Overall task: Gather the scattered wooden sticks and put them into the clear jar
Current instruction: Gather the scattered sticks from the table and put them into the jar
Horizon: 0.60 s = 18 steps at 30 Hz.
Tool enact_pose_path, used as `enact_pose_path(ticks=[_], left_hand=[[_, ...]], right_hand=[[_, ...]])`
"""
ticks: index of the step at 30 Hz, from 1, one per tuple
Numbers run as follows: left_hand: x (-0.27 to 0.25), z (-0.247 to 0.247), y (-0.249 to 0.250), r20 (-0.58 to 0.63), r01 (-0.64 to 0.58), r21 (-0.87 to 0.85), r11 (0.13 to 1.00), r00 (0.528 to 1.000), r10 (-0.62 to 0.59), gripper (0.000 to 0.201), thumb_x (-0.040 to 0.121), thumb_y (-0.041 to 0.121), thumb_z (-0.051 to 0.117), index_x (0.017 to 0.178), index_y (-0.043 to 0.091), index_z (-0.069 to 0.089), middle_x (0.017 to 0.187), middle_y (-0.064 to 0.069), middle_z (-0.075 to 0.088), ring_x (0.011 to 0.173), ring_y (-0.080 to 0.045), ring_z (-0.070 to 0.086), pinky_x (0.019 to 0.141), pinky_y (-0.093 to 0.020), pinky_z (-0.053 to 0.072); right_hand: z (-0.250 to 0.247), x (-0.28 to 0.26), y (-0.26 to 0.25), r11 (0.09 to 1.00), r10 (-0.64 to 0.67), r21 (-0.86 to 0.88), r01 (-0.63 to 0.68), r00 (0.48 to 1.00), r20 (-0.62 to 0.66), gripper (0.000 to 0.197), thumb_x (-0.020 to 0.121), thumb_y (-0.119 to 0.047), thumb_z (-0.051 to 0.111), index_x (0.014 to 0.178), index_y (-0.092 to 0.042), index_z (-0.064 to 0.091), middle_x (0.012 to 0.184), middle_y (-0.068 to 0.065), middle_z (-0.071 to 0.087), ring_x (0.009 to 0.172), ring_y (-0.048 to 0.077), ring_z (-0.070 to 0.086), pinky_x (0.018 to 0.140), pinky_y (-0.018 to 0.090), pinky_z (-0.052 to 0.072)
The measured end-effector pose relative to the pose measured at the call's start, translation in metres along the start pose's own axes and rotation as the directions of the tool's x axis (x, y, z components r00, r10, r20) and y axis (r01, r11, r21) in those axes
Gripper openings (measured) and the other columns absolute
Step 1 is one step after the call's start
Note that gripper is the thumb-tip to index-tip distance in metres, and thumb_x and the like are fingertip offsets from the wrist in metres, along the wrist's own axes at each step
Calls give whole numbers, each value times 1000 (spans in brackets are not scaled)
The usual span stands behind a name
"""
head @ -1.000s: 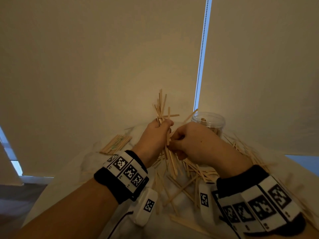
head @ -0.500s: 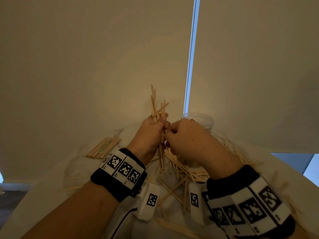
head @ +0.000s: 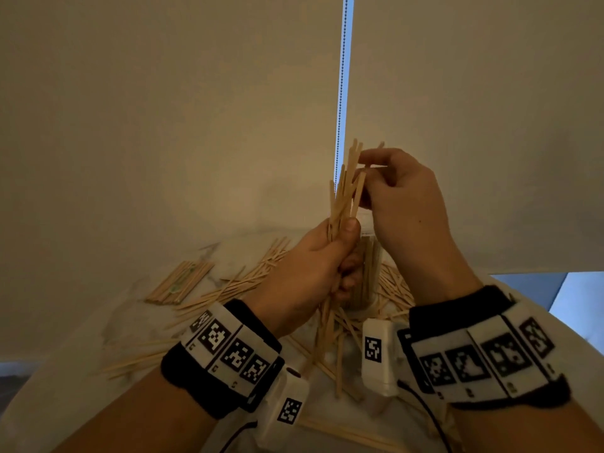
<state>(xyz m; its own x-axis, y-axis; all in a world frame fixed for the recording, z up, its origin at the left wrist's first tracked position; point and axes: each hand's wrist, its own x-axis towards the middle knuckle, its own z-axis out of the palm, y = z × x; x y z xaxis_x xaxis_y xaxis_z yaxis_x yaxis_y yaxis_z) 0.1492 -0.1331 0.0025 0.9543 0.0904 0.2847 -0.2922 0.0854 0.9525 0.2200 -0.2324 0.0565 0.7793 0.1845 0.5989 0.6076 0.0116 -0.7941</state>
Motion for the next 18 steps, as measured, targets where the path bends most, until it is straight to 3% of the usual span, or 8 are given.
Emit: enact_pose_path(ticks=[3, 7, 9, 12, 15, 18], left_hand=[[0, -4, 0, -27, 25, 5, 1000, 999, -25, 39, 99, 54, 45, 77, 22, 42, 63, 4, 32, 48, -9, 25, 42, -21, 20], [4, -13, -3, -151, 48, -64, 997, 987, -57, 46, 94, 64, 42, 72, 24, 40, 61, 5, 30, 47, -8, 21, 37, -19, 19], [9, -19, -6, -257, 26, -124, 992, 965, -57, 45, 96, 62, 42, 75, 22, 42, 61, 4, 31, 47, -8, 23, 38, -19, 20], [13, -24, -6, -343, -11, -165, 986, 938, -47, 42, 100, 56, 41, 84, 18, 45, 69, 1, 45, 51, -7, 34, 39, -19, 24], [10, -20, -7, -339, 2, -23, 1000, 941, -10, 52, 100, 59, 37, 97, 11, 56, 80, -6, 56, 53, -7, 42, 43, -21, 30], [5, -14, -9, -271, -20, 167, 986, 960, 65, 57, 99, 64, 31, 116, 23, 66, 67, 1, 50, 52, -7, 42, 45, -23, 33]], right_hand=[[-10, 3, -2, 990, -73, 113, 89, 987, -143, 19, 95, -9, 58, 110, -19, 65, 85, 0, 75, 77, 10, 73, 81, 38, 61], [-25, 5, -5, 964, -128, 182, 195, 937, -325, 38, 92, -5, 56, 126, -16, 46, 86, 7, 74, 81, 14, 73, 84, 42, 59], [-28, 6, -4, 985, -143, 55, 162, 956, -255, 49, 92, -9, 57, 136, -21, 39, 86, 4, 73, 80, 12, 72, 82, 41, 59], [-19, 3, -2, 973, -28, -228, 45, 997, 75, 57, 93, -14, 61, 143, -26, 36, 81, -6, 74, 72, 3, 69, 67, 22, 55], [4, -5, 2, 931, 17, -358, 67, 974, 226, 20, 90, -17, 65, 108, -25, 62, 74, -10, 72, 67, -3, 66, 58, 16, 49], [18, -12, 4, 917, -34, -383, 116, 976, 213, 4, 91, -24, 65, 93, -27, 66, 75, -11, 67, 68, -1, 62, 54, 9, 40]])
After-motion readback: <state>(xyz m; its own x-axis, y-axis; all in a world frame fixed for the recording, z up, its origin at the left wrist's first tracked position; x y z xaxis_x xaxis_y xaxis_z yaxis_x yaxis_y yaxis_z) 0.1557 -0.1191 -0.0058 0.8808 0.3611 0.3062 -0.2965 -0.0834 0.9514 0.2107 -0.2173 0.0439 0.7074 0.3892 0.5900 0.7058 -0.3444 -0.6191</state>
